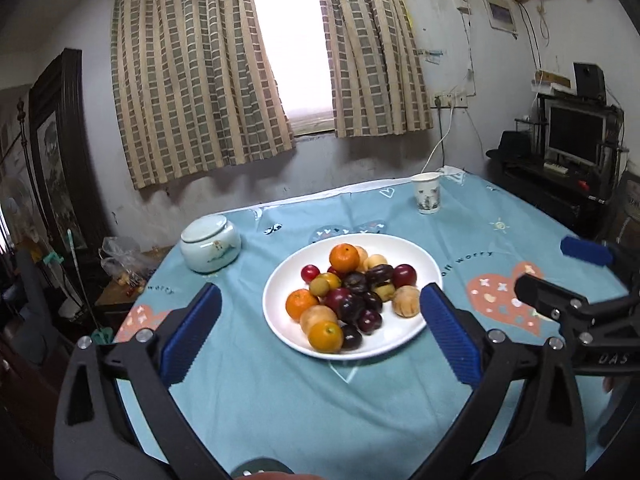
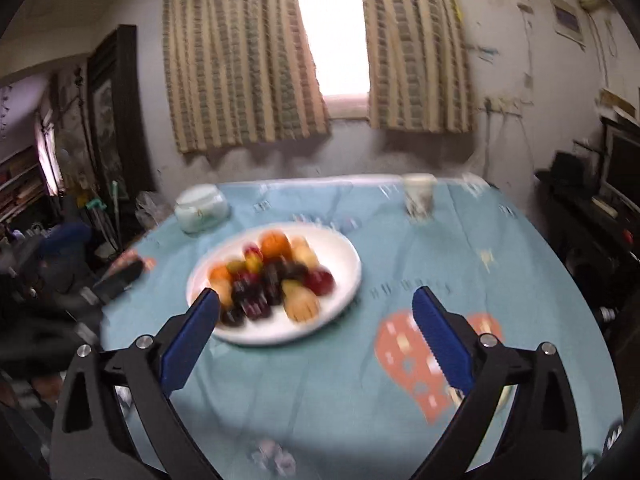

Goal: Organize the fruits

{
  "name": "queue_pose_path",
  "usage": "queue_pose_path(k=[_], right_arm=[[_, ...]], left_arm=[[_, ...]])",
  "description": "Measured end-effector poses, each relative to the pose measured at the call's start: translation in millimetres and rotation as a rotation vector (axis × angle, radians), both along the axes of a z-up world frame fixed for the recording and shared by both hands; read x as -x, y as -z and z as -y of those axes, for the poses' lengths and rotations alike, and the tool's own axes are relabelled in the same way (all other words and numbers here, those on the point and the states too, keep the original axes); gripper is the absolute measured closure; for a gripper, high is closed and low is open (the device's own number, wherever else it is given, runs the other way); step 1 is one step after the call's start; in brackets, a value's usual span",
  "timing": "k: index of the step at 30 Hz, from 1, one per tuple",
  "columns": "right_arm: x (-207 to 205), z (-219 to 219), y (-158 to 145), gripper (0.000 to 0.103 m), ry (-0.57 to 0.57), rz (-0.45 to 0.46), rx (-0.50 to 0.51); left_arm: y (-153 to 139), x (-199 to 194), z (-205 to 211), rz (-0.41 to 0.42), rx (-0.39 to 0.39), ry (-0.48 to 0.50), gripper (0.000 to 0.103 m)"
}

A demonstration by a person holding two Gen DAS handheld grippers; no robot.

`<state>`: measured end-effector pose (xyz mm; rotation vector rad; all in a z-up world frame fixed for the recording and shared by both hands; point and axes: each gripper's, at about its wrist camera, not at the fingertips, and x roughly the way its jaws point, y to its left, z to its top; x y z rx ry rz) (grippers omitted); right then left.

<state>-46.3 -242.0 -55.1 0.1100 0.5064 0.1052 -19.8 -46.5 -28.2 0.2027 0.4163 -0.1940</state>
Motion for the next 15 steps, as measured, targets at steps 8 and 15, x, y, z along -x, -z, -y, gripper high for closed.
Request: queue_pose_path(k=[8, 15], right_arm=[[27, 9, 9, 0.005, -0.003, 0.015, -0.019], [29, -8, 23, 0.005, -0.021, -0.012, 0.093]], left_arm=[[-5, 9, -17, 0.003, 0.071, -0.081, 0.002], [-7, 12, -23, 0.014, 0.083, -0.097, 0.002]])
